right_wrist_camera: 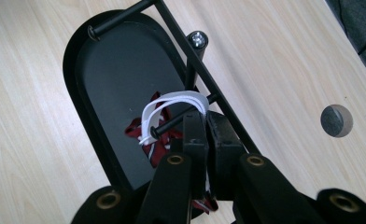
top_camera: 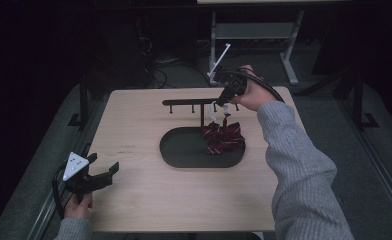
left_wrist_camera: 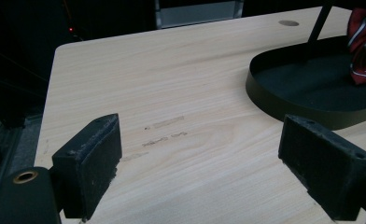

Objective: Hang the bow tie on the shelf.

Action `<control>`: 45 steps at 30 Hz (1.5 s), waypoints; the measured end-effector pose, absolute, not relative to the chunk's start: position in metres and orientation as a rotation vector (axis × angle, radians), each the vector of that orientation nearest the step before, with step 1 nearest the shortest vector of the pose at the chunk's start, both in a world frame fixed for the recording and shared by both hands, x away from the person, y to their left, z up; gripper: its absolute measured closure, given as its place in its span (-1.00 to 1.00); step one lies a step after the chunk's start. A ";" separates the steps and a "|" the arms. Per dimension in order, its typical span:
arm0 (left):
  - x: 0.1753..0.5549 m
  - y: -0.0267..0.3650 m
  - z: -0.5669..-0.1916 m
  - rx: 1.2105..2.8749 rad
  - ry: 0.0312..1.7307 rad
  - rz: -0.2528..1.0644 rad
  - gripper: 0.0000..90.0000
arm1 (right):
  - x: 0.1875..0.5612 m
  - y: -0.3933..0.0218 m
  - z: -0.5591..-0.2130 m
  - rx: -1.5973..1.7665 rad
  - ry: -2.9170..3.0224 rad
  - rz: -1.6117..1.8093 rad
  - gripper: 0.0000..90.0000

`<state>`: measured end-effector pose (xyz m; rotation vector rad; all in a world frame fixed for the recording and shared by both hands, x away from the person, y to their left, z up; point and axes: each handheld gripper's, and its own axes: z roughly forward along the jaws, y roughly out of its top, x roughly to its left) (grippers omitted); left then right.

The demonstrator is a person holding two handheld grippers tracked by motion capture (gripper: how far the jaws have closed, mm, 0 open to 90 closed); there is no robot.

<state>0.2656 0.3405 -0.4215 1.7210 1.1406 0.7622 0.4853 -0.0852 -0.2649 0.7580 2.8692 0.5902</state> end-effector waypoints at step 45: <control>0.264 0.339 -0.420 1.723 1.138 0.763 -0.71 | 0.475 -0.094 -0.271 0.762 2.902 0.599 0.73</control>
